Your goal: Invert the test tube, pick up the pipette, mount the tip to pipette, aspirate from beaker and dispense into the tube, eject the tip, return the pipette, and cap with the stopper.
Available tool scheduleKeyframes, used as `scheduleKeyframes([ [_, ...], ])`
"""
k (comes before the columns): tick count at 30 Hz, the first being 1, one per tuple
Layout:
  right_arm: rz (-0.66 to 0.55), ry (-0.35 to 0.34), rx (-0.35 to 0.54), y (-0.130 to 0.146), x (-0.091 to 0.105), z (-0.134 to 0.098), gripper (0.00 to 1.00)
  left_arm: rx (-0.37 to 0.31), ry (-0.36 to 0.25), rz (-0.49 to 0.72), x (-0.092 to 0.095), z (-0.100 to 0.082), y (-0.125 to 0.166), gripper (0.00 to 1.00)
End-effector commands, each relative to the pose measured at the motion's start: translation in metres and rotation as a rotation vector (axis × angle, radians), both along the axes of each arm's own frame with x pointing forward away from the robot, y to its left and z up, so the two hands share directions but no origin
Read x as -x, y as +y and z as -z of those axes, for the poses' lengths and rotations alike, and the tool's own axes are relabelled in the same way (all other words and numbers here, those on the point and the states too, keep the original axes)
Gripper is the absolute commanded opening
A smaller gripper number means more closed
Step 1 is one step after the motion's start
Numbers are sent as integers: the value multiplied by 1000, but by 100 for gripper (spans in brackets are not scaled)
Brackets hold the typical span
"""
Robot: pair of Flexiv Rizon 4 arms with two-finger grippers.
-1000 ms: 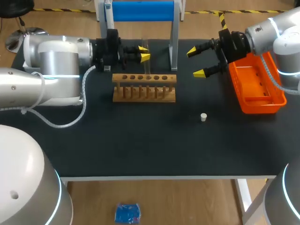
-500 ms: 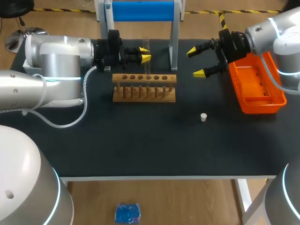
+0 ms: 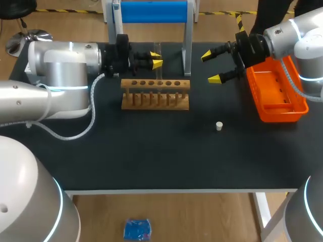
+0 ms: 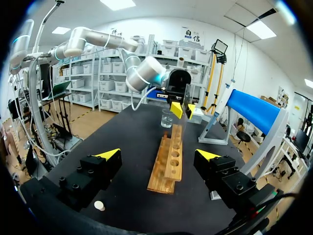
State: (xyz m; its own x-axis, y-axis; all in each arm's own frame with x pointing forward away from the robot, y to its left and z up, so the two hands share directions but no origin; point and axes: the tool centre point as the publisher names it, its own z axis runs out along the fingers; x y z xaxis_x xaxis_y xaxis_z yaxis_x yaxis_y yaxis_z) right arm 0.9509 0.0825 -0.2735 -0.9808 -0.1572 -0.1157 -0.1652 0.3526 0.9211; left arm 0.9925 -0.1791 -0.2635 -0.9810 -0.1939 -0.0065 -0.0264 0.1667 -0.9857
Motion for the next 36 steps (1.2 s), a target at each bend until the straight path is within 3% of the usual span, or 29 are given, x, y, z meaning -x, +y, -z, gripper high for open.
scheduleKeyframes([
  [1,-1,1,2,0,0,-1,100,-1,-4,-4,1,3,0,0],
  [36,-1,1,2,0,0,-1,100,-6,8,-9,0,20,-5,0],
])
